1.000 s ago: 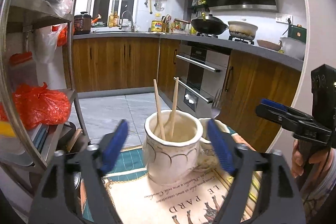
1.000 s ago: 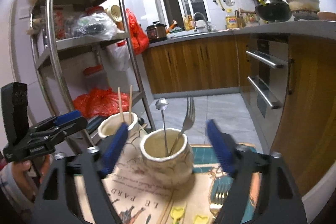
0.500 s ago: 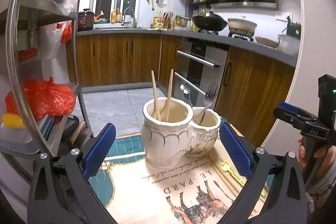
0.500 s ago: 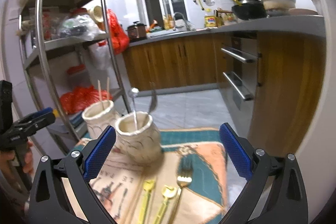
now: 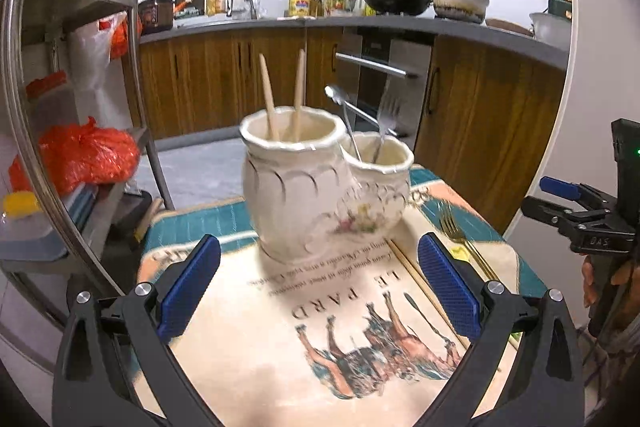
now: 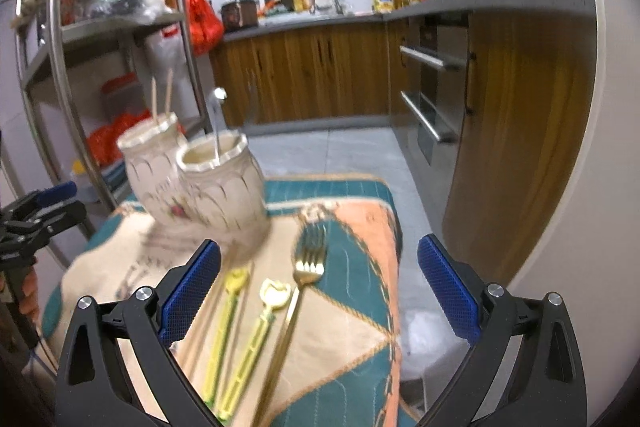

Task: Organize utensils
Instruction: 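Withdraw both open tools from the vase back toward the utensils, then grasp a third chopstick with the left tool while the right tool grasps the gold fork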

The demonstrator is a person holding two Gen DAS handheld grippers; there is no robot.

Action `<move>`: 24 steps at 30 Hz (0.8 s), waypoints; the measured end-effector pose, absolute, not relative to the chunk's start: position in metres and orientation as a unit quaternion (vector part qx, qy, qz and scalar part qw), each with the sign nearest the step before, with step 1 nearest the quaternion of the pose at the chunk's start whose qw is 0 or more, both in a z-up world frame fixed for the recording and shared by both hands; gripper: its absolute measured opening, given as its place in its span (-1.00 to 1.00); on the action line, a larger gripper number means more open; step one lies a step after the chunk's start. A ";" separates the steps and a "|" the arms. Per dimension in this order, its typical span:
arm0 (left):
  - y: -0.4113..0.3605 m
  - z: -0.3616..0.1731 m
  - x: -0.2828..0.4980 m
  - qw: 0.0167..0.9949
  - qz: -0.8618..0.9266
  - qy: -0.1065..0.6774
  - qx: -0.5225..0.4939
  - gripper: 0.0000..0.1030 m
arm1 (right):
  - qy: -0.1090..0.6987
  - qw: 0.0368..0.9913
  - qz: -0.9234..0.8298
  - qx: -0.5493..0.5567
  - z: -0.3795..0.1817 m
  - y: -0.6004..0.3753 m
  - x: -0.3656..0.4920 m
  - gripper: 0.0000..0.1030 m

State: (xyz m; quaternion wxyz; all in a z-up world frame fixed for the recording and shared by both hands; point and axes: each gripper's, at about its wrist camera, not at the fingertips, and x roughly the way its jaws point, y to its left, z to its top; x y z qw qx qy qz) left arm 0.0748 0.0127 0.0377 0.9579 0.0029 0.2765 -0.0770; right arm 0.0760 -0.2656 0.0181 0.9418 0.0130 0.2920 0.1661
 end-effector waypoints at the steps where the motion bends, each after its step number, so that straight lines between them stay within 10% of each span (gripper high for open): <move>1: 0.010 0.035 0.076 0.957 -0.079 0.280 0.002 0.89 | 0.299 0.940 0.164 0.011 0.014 -0.266 0.077 0.90; 24: -0.064 -0.031 0.086 0.917 -0.080 0.390 0.030 0.84 | 0.374 0.916 0.141 -0.010 -0.022 -0.265 0.089 0.90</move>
